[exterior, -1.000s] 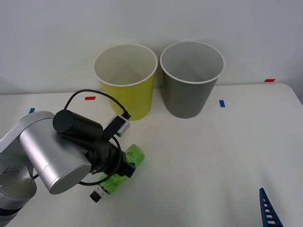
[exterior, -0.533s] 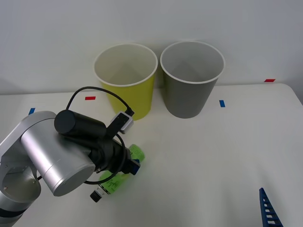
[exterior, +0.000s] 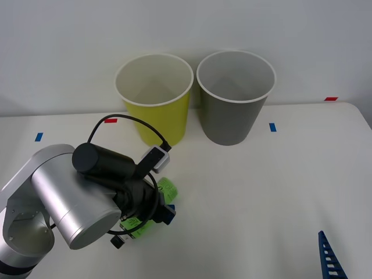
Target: Put cans in the gray bin and PET bottles in the light green bin.
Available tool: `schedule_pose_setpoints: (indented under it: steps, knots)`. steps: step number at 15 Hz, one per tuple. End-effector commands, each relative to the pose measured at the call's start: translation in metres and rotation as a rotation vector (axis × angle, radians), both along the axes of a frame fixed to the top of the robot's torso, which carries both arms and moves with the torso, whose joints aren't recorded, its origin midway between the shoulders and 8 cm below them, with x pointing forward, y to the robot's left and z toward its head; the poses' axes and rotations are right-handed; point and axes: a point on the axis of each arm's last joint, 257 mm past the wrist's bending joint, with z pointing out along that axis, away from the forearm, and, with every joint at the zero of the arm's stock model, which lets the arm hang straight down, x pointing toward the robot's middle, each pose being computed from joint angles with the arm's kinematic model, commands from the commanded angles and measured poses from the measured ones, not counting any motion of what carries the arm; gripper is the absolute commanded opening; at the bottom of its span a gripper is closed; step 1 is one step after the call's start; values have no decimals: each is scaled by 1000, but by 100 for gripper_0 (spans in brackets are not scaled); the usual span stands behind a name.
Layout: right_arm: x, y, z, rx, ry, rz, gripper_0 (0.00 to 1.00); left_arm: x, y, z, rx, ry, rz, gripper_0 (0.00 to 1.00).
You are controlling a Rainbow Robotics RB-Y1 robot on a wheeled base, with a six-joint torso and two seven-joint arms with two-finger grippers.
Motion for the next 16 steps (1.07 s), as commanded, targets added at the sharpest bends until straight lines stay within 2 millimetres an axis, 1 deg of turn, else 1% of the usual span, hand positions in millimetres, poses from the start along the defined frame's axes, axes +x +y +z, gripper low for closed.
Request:
schedule_pose_setpoints:
  steps: [1, 5, 7, 9, 11, 13, 15, 16]
  knots:
    - [0, 0, 0, 0, 0, 0, 100, 2, -7, -5, -1, 12, 3, 100]
    - [0, 0, 0, 0, 0, 0, 100, 9, -14, -16, 6, 25, 23, 100]
    - [0, 0, 0, 0, 0, 0, 100, 7, -19, -18, 9, 28, 16, 100]
    - [0, 0, 0, 0, 0, 0, 100, 4, -20, -22, 49, 21, 8, 100]
    - [0, 0, 0, 0, 0, 0, 100, 4, -18, -23, 69, 24, 12, 100]
    - [0, 0, 0, 0, 0, 0, 100, 8, -13, -30, 97, 26, 23, 100]
    - [0, 0, 0, 0, 0, 0, 100, 12, -15, -30, 107, 18, 29, 100]
    - [0, 0, 0, 0, 0, 0, 100, 12, -17, -35, 110, 30, 35, 100]
